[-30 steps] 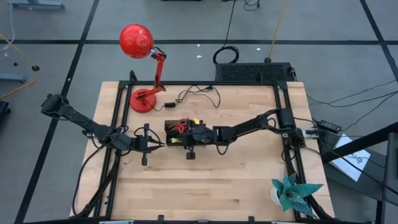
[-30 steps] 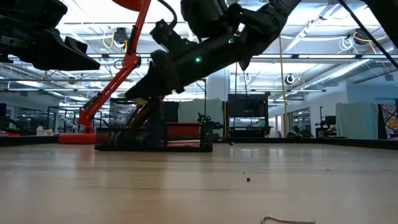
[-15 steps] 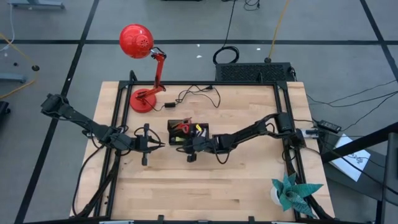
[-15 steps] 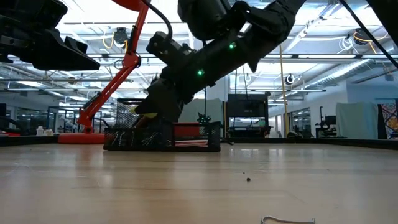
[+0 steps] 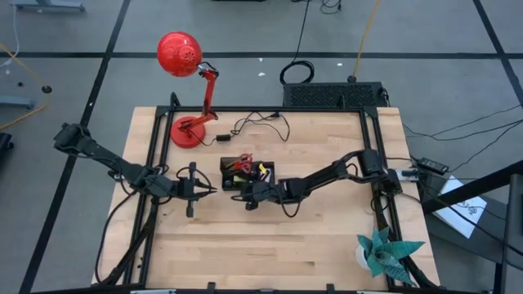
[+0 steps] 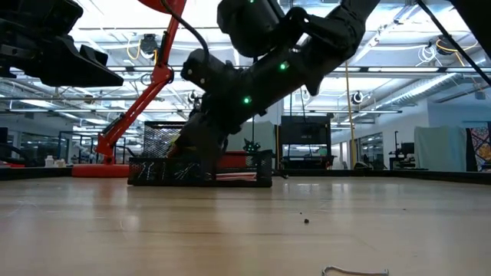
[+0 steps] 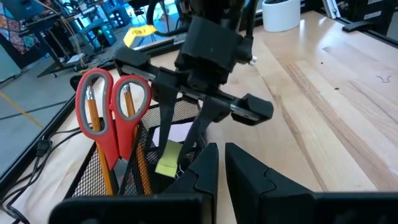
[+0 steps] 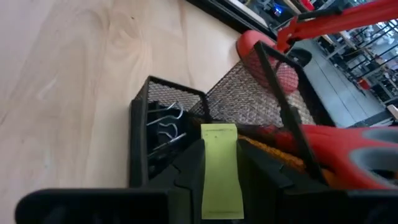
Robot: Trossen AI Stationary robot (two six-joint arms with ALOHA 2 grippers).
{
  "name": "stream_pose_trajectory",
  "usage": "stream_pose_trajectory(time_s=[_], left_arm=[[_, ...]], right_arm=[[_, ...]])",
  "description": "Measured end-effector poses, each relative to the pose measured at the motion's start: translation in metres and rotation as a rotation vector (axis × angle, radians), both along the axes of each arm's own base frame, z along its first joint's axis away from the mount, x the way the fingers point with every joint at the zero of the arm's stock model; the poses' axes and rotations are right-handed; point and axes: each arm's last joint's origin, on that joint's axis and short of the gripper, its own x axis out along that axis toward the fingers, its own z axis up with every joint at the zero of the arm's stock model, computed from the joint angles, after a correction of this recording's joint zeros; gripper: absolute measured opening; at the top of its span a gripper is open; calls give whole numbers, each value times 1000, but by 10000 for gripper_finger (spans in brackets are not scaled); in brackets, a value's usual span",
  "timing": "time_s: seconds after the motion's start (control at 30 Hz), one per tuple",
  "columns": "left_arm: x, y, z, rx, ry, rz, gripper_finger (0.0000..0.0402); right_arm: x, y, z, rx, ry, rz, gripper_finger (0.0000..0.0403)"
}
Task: Pick and place office supplies into organizer
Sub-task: Put the eraser into the desk organizer
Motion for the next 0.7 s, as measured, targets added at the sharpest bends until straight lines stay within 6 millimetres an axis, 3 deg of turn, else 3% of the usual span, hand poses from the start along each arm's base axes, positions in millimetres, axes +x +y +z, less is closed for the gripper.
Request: stream_pose_trajectory(time_s=[0.27, 0.7], left_arm=[[0, 0, 0, -4, 0, 2, 37], [0, 0, 0, -7, -1, 3, 37]], right_arm=[[3, 2, -14, 6, -2, 7, 77], [2, 5, -17, 45, 2, 38, 94]])
